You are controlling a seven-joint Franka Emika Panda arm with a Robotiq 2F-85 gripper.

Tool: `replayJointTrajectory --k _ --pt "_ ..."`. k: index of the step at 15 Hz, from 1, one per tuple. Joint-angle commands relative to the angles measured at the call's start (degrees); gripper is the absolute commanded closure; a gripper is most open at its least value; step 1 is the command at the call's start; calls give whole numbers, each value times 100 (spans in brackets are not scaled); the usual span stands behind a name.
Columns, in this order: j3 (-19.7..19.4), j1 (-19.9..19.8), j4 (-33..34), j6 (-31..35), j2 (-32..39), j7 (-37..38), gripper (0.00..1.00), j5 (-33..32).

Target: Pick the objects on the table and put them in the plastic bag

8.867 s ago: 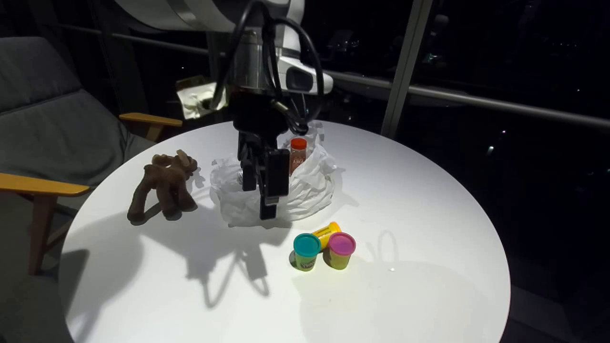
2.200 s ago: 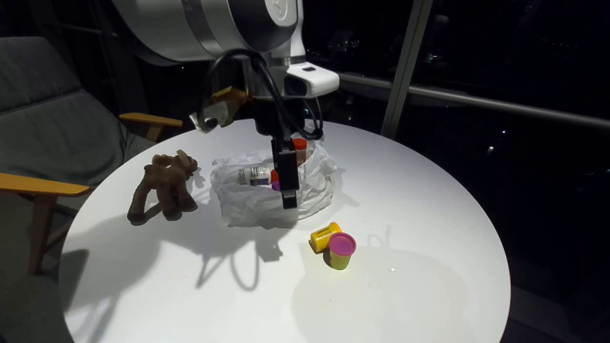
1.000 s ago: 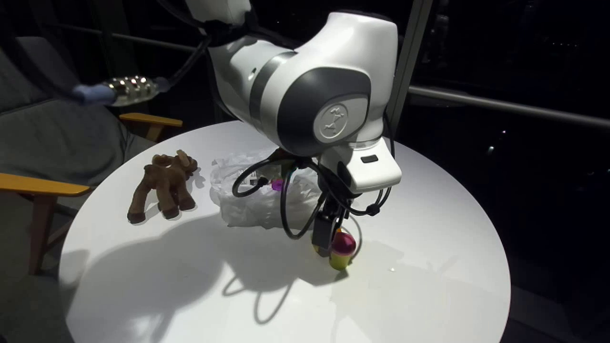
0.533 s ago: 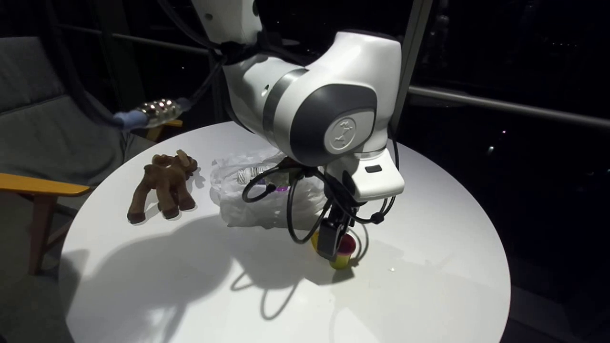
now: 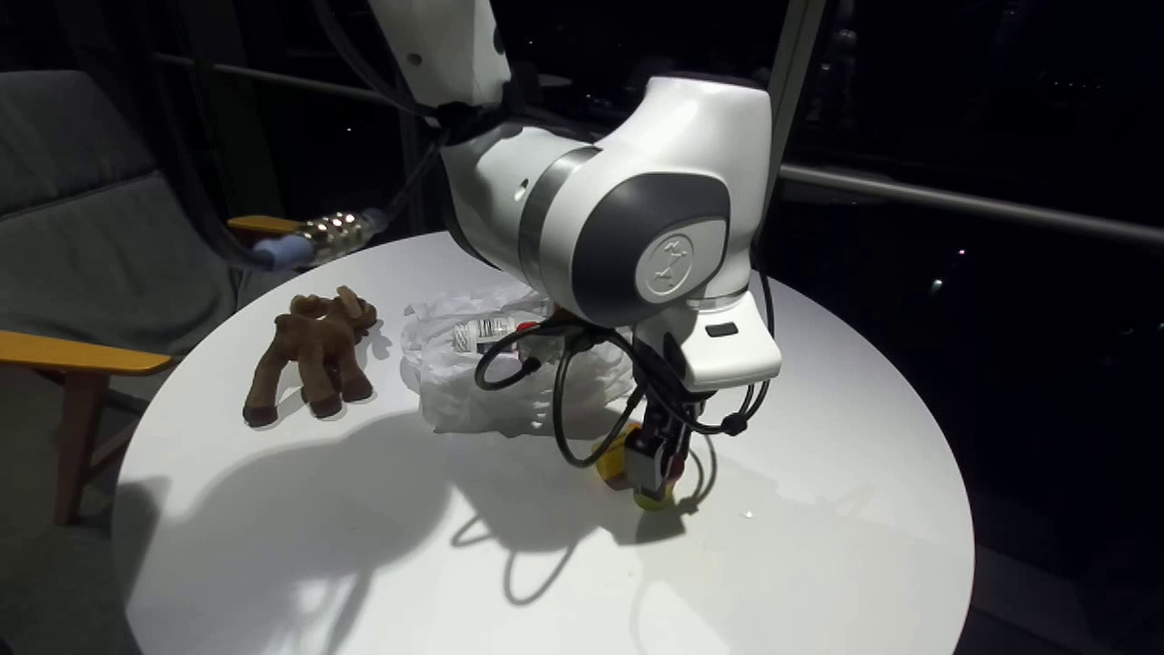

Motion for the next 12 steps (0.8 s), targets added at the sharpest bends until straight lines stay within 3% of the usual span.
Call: replayJointTrajectory --k 1,6,10,12 --pt "-184 202 -168 38 -277 230 69 -169" --pt "-701 997 -1027 356 -1314 391 72 -824" --pt "-1134 1896 -1468 352 -2136 723 72 -2121" --pt "-998 2211 -1391 140 -2342 1036 72 -2744"
